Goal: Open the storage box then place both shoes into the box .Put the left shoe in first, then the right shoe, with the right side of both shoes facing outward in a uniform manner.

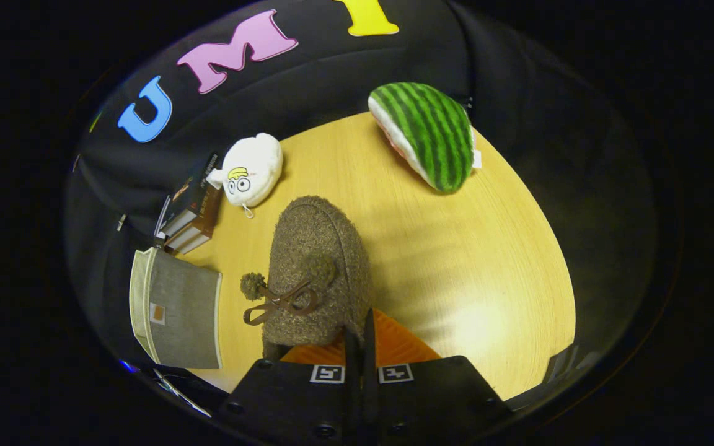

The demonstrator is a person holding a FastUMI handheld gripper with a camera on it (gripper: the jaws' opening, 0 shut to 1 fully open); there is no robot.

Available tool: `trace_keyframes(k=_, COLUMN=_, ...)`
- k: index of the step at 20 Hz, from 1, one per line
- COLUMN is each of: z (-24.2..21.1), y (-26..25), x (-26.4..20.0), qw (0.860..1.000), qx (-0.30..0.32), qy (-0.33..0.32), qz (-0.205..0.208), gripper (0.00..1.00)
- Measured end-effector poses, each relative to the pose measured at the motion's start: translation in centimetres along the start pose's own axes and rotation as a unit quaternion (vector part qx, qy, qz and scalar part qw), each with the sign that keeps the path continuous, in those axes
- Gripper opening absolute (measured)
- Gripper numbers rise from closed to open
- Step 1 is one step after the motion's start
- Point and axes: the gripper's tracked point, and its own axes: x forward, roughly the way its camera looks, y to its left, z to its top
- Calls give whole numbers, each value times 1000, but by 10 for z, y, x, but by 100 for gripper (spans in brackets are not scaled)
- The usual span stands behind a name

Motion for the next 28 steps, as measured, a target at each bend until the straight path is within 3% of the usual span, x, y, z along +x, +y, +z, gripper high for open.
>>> trace_keyframes(k=8, z=24, y=115, x=-58, qw=996, qx=38, qy=-62, qz=56, gripper=5)
trace_keyframes(k=13, z=28, y=204, x=-86, qw=989, qx=49, qy=-80, qz=117, gripper=5)
trace_keyframes(k=20, z=-18, y=318, x=-89, qw=979, qx=80, qy=-45, qz=180, gripper=5)
trace_keyframes(k=25, z=-42, y=363, x=-66, qw=980, qx=80, qy=-26, qz=182, gripper=5)
trace_keyframes(k=28, z=-56, y=366, x=-38, qw=985, qx=83, qy=-22, qz=151, gripper=5)
